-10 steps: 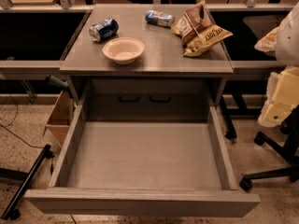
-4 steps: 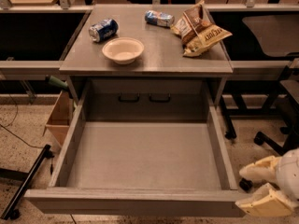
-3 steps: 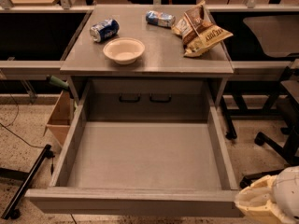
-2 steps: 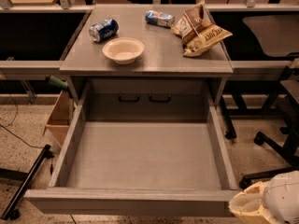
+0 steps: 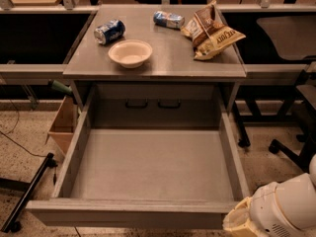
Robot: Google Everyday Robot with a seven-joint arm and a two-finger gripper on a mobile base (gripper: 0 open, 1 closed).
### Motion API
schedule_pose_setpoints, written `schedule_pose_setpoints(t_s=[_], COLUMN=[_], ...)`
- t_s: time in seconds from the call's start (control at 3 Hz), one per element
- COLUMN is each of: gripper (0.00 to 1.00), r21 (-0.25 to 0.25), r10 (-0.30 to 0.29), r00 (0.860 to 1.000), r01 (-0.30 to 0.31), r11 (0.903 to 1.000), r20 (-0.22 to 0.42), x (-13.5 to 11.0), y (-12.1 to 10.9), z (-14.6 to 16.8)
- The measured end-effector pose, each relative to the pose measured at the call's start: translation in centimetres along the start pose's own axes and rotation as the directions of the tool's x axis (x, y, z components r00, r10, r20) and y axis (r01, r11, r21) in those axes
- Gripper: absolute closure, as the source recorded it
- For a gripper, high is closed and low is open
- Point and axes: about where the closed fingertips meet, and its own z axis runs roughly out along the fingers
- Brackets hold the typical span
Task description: Close top drawer
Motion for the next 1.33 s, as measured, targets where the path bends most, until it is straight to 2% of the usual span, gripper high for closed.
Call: schedule_pose_setpoints(t_s=[0.33, 0.67, 1.33], gripper=[1.0, 1.0, 1.0], r21=[-0.014, -0.014, -0.027], r10=[0.004, 0.004, -0.003], r00=[0.999, 0.999, 1.0], r01=[-0.005, -0.005, 0.003], r11=[0.9999, 0.9999, 0.9996], r20=[-0.051, -0.051, 0.01], x=[-0.4, -0.4, 0.9], y=[-0.4, -0.4, -0.5], z=[1.6, 1.6, 2.6])
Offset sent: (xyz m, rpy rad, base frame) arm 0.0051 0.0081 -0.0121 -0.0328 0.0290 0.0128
